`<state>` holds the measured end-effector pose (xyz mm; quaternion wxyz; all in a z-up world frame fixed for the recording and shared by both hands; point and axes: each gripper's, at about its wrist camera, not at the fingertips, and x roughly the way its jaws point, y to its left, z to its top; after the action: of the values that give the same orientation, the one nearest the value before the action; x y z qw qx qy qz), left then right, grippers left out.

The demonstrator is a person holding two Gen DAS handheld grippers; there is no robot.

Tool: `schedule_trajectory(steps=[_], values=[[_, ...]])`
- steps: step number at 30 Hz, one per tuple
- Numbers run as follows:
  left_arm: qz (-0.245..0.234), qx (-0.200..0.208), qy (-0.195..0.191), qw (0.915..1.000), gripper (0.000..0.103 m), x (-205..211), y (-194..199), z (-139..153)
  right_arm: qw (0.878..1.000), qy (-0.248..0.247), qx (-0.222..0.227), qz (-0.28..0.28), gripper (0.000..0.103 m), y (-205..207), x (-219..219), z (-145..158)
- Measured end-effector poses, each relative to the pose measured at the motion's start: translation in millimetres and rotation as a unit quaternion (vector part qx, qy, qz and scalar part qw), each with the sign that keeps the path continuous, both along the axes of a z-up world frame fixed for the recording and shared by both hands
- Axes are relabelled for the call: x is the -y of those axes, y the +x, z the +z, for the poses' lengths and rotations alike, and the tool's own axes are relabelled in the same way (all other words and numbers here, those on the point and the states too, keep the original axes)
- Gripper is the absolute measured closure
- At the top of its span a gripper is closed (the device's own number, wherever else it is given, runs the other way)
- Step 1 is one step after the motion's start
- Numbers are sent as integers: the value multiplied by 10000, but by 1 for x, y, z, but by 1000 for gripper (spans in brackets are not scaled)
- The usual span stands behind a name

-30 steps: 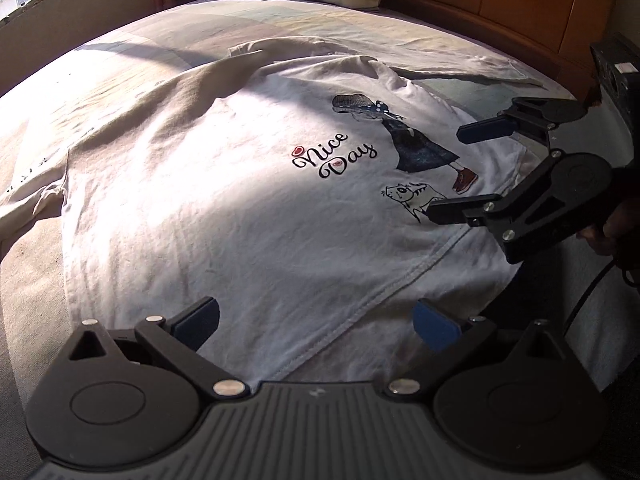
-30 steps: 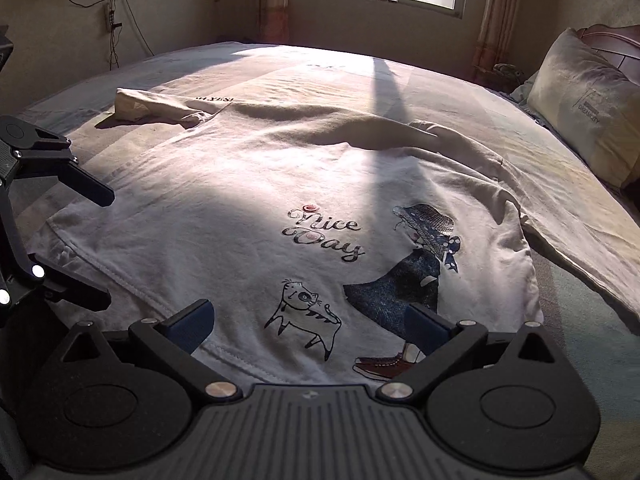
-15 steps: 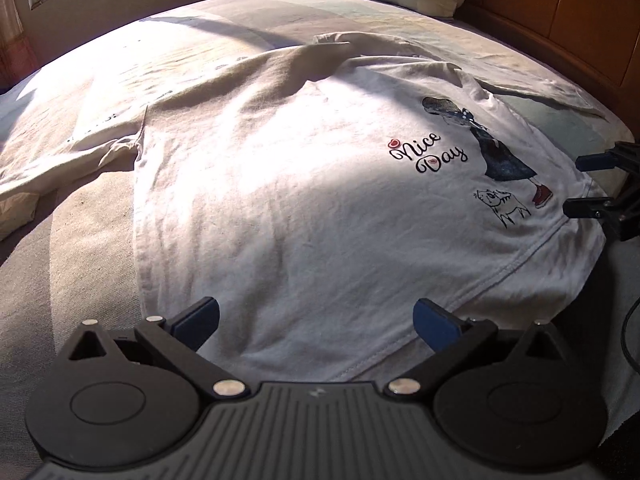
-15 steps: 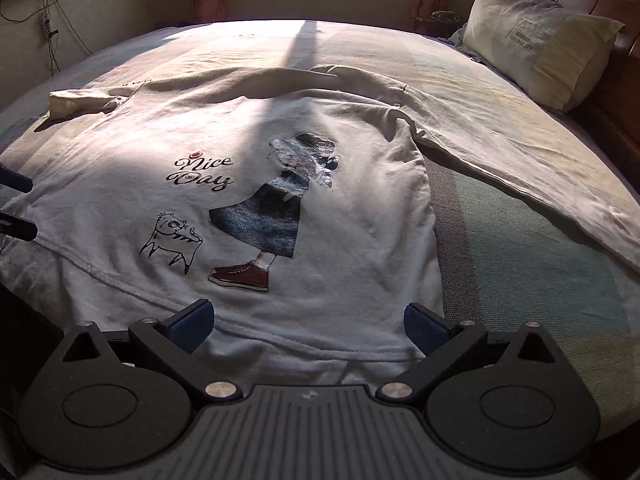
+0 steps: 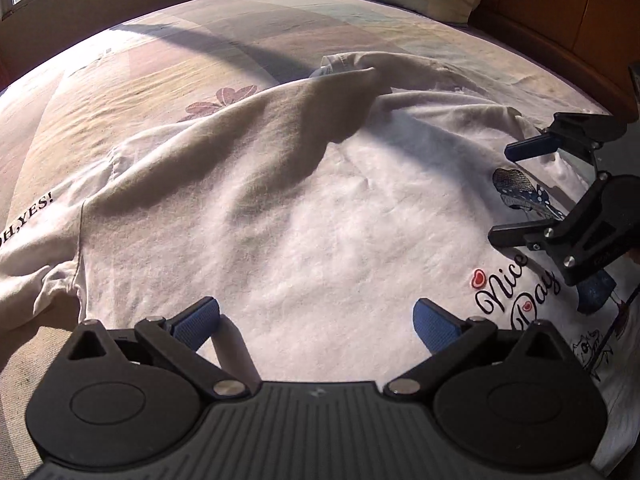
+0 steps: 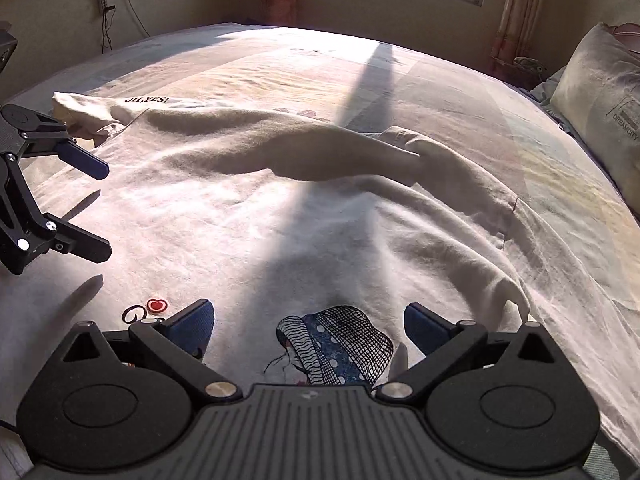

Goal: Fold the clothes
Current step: 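Move the right tool to the shirt body and grasp the fabric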

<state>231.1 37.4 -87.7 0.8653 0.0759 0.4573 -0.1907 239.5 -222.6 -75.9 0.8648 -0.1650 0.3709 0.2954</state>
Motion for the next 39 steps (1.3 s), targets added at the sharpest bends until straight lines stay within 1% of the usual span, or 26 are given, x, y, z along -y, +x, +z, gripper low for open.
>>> schedule_trajectory(steps=[1,3,4,8,12,15,18,23,25,26,29,30,32,35,39], values=[[-14,6,-109,9999,1,-5,1,0,9998,85,-154,54,0,6,0,-4],[11,-134,-241,9996,1,-11,7,2,9984,313,-481,-7,0,16,5,-6],[37,-216,-285,9994,1,-13,10,3,9980,334,-536,-45,0,18,5,-6],[129,-596,-257,9978,1,-11,24,7,9965,87,-788,-265,0,22,-6,-4],[-57,-741,-102,9972,1,-8,29,8,9940,-81,-1029,-369,0,30,-12,-2],[-127,-863,-116,9961,1,-9,33,9,9918,-221,-1200,-381,0,35,-16,-1],[-137,-1084,-132,9939,1,-10,40,12,9891,-361,-1370,-392,0,41,-20,1],[-22,-1334,-361,9904,1,-16,49,14,9836,-594,-1653,-411,0,50,-27,3],[-183,-1378,-265,9899,1,-14,50,14,9810,-687,-1765,-418,0,54,-30,4],[-319,-1393,-146,9896,1,-11,49,14,9796,-733,-1821,-422,0,56,-31,4],[-685,-1461,244,9866,1,-2,49,13,9780,-782,-1877,-470,0,57,-32,5],[-724,-1506,299,9855,1,0,50,13,9777,-788,-1884,-490,0,57,-32,6],[-649,-1618,235,9844,1,-2,54,13,9772,-801,-1896,-529,0,56,-33,6],[-423,-1752,-28,9836,1,-9,59,14,9771,-805,-1884,-572,0,54,-33,8],[-71,-1947,-194,9807,1,-22,57,16,9813,-667,-1735,-503,0,49,-25,8]])
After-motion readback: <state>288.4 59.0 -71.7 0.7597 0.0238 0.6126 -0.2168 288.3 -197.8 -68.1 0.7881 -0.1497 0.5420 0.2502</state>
